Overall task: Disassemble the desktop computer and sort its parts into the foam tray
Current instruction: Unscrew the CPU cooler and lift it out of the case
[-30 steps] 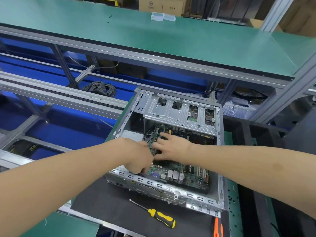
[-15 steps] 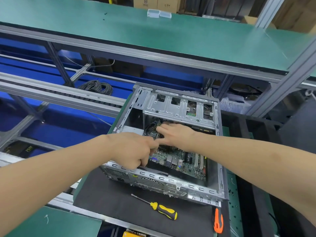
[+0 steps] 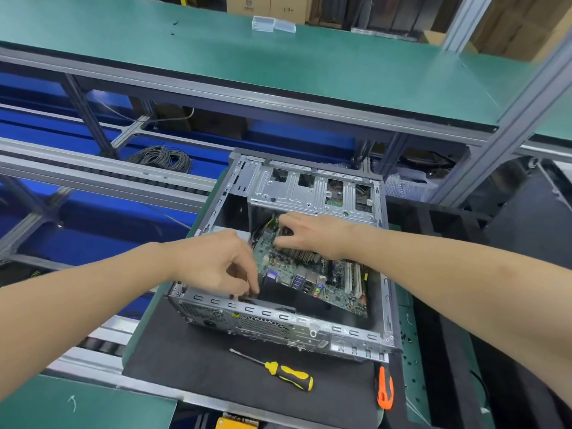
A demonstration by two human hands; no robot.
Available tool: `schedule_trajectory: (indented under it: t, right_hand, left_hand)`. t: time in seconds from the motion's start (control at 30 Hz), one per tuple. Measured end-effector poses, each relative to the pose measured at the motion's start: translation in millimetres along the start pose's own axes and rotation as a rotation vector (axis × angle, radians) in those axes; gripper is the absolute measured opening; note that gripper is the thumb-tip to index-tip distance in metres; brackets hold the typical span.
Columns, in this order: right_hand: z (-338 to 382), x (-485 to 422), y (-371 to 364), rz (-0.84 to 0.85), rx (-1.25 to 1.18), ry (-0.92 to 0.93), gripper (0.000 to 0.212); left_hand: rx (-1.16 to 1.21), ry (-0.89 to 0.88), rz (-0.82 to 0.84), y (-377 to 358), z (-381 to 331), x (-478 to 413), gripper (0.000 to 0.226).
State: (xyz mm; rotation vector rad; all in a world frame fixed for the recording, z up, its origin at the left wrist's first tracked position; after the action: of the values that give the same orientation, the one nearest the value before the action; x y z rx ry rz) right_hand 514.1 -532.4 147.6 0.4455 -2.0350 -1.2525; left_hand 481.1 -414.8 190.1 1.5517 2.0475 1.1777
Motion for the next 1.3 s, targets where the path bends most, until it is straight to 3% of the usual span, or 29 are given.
schedule_trajectory:
  t: [0.1, 0.23, 0.4, 0.6, 0.77, 0.97, 1.3]
  right_hand:
    - [-1, 1, 4, -0.023, -0.025, -0.001, 0.085]
    - [0, 3, 6, -0.015, -0.037, 0.021, 0.079]
    - [3, 5, 8, -0.013, -0.051, 0.091, 0.075]
    - [11, 4, 15, -0.066, -0.062, 0.116, 0.085]
    - [14, 8, 21, -0.126, -0.104, 0.137, 0.081]
    - [8, 14, 30, -0.114, -0.249, 0.153, 0.098]
    - [7, 33, 57, -0.097, -0.449, 0.052, 0.094]
  left_hand:
    - [-0.083, -0.076, -0.039, 2, -6, -2, 0.009]
    - [-0.150, -0.036, -0.169, 13, 7, -1, 0.040]
    - [-0.510, -0.065, -0.086, 2, 6, -14, 0.058]
    - [-0.541, -0.132, -0.058, -12, 0, -30, 0.026]
    - [-0.454, -0.180, 0.062, -7, -12, -32, 0.018]
    - [-0.222, -0.161, 0.039, 14, -23, -24, 0.016]
    - [0.067, -0.137, 0.072, 45, -33, -18, 0.016]
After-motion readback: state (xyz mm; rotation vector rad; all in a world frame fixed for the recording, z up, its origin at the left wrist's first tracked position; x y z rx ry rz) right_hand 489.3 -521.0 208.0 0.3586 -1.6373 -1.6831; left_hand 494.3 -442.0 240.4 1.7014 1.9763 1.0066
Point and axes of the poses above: each hand's wrist, its own x-axis away from the middle knuckle, its own y-axis out of the back of the hand, z = x × y, the point moved 10 cm from there along -x, towards the middle knuckle, and after that the axes turned 1 degree about -y, right-handed, at the moved point
